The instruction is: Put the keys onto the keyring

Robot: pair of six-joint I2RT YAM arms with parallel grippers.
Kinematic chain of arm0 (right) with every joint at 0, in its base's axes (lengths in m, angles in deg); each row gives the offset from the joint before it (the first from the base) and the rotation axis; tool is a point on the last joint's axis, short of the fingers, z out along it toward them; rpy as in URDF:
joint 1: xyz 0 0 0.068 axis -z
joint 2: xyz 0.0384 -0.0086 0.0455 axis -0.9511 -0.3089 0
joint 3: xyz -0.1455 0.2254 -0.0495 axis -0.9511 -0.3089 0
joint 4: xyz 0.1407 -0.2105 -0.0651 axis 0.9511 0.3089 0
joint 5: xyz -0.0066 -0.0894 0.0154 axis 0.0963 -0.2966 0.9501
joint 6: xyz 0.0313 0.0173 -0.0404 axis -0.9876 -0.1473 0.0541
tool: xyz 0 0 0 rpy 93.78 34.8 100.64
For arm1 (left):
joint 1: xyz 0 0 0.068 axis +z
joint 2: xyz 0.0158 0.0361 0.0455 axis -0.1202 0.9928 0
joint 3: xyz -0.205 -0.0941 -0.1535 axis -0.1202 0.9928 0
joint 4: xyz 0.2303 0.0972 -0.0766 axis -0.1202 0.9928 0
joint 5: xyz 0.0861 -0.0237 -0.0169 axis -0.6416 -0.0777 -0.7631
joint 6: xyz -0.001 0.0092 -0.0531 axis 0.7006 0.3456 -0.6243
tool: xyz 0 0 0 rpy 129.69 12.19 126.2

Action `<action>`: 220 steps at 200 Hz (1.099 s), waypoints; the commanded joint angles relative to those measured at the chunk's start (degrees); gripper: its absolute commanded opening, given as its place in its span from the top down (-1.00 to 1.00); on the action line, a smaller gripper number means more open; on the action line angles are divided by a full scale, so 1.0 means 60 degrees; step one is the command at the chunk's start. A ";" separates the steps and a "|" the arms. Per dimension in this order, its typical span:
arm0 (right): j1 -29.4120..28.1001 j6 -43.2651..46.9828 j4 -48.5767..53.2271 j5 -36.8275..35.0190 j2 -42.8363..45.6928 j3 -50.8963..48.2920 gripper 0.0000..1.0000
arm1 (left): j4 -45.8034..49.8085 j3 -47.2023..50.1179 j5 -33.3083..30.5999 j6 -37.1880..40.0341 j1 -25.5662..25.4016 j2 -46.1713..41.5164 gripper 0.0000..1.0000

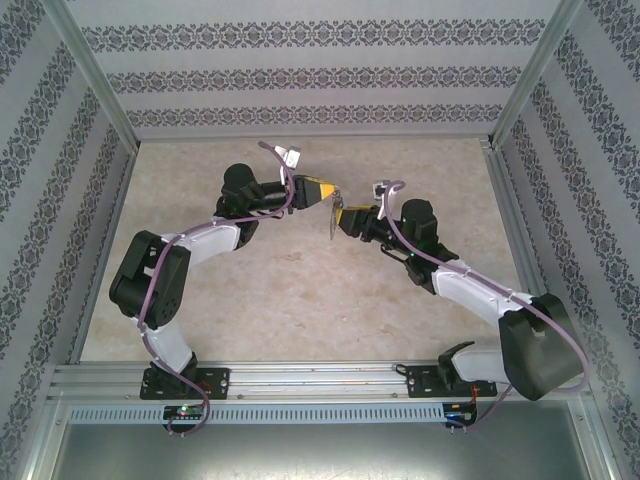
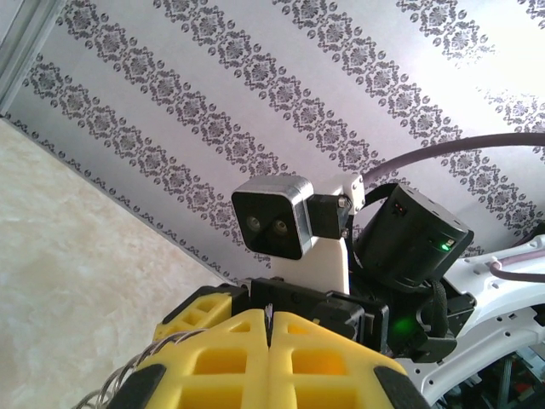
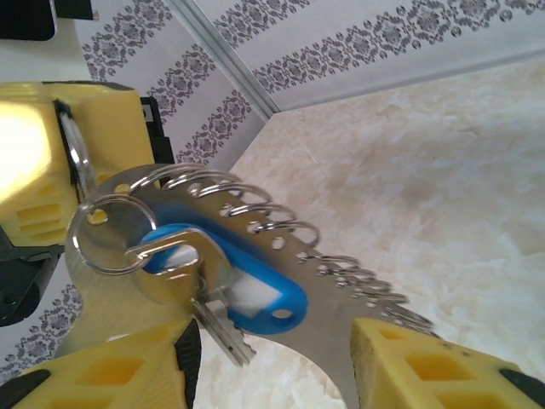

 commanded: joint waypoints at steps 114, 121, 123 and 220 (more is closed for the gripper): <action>-0.0723 0.0672 -0.0055 0.0235 -0.1236 0.1630 0.11 | -0.1212 0.0255 -0.0424 -0.0093 -0.0341 -0.0323 1.00; -0.0716 0.0730 -0.0008 0.0295 -0.1254 0.1636 0.11 | -0.1229 0.0260 -0.0473 -0.0101 -0.0345 -0.0344 1.00; -0.0710 0.0738 0.0006 0.0289 -0.1241 0.1617 0.11 | -0.1229 0.0260 -0.0484 -0.0110 -0.0342 -0.0343 1.00; -0.0273 0.0876 0.0217 0.0204 -0.0047 0.0181 0.05 | -0.1425 0.0428 -0.0927 -0.0185 -0.0350 -0.0608 1.00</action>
